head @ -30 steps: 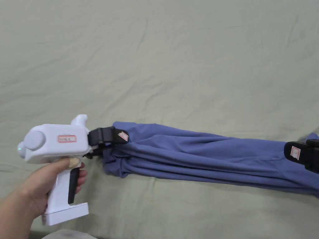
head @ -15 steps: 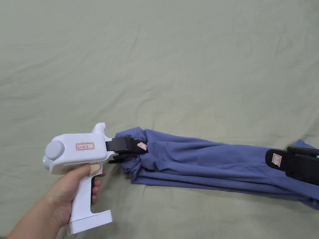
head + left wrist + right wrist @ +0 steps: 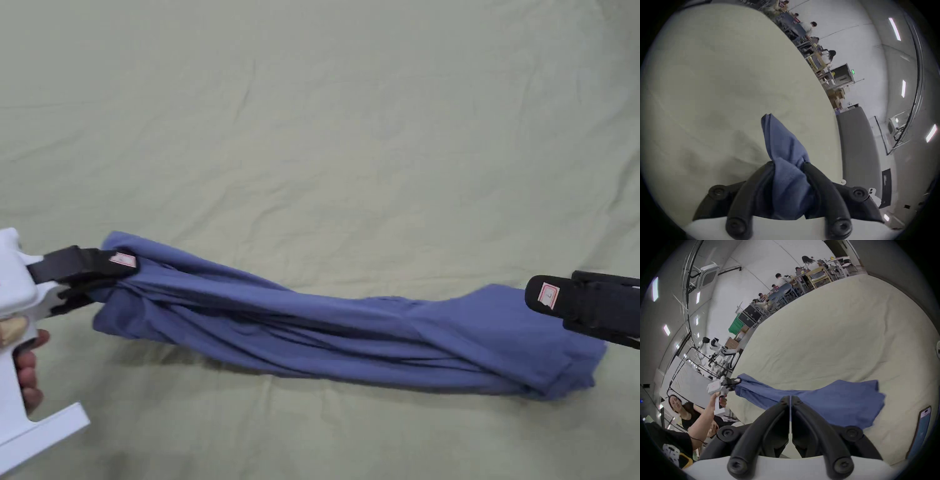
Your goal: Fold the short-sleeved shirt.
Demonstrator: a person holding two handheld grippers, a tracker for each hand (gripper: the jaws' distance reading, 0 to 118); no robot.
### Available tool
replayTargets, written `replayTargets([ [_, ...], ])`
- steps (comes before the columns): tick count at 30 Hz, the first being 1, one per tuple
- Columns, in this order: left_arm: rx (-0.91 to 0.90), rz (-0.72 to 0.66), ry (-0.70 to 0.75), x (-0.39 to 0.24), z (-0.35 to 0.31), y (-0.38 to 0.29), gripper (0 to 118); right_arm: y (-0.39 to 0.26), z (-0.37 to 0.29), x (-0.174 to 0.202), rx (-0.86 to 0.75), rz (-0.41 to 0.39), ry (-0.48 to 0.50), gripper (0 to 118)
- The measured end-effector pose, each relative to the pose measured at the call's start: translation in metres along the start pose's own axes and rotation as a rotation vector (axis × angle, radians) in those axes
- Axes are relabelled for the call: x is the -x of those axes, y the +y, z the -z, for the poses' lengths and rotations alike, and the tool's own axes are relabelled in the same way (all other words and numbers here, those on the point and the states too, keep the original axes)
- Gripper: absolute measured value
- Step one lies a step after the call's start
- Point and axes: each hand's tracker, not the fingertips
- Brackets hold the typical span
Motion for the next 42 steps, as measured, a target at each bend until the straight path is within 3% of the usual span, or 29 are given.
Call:
replayTargets([
  [6, -0.079, 0.033, 0.221, 0.014, -0.030, 0.022, 18, 0.006, 0.007, 0.016, -0.002, -0.057, 0.008, 4],
  [10, -0.065, 0.090, 0.148, -0.034, -0.016, -0.018, 18, 0.003, 0.010, 0.020, 0.012, -0.074, -0.007, 4],
  [14, 0.066, 0.222, -0.005, -0.104, 0.038, -0.081, 18, 0.001, 0.011, 0.020, 0.018, -0.054, 0.002, 4],
  [17, 0.202, 0.385, 0.120, -0.135, 0.103, -0.134, 18, 0.000, 0.011, 0.020, 0.020, -0.056, -0.012, 4],
  [21, 0.275, 0.492, 0.246, -0.128, 0.172, -0.185, 18, 0.000, 0.005, 0.020, 0.023, -0.054, -0.019, 4],
  [24, 0.189, 0.572, 0.246, -0.111, 0.184, -0.198, 30, 0.001, 0.004, 0.018, 0.025, -0.045, -0.021, 4],
  [25, 0.176, 0.545, 0.228, -0.114, 0.175, -0.198, 42, 0.001, 0.004, 0.017, 0.025, -0.046, -0.021, 4],
  [26, 0.201, 0.507, 0.189, -0.114, 0.170, -0.191, 61, 0.002, 0.005, 0.017, 0.026, -0.049, -0.021, 4],
  [28, 0.286, 0.411, 0.061, -0.112, 0.152, -0.176, 115, 0.002, 0.007, 0.015, 0.028, -0.052, -0.018, 4],
  [30, 0.288, 0.350, 0.000, -0.121, 0.123, -0.161, 118, 0.002, 0.009, 0.014, 0.031, -0.053, -0.010, 4],
  [33, 0.059, 0.322, -0.025, -0.120, 0.071, -0.137, 118, 0.002, 0.008, 0.012, 0.019, -0.045, 0.005, 4],
  [36, -0.072, 0.413, 0.163, -0.102, 0.062, -0.116, 106, 0.001, 0.007, 0.007, 0.016, -0.015, 0.018, 4],
  [37, -0.032, 0.446, 0.268, -0.104, 0.067, -0.117, 73, 0.001, 0.007, 0.006, 0.019, -0.011, 0.019, 4],
  [38, -0.002, 0.483, 0.327, -0.100, 0.080, -0.121, 14, 0.000, 0.008, 0.005, 0.025, -0.013, 0.012, 4],
  [39, -0.007, 0.515, 0.352, -0.096, 0.085, -0.128, 0, -0.001, 0.008, 0.005, 0.032, -0.016, 0.002, 4],
  [41, 0.169, 0.527, 0.194, -0.092, 0.112, -0.147, 0, -0.002, 0.007, 0.005, 0.038, -0.026, -0.032, 4],
  [42, 0.216, 0.531, 0.195, -0.096, 0.123, -0.161, 0, -0.002, 0.007, 0.005, 0.038, -0.026, -0.035, 4],
])
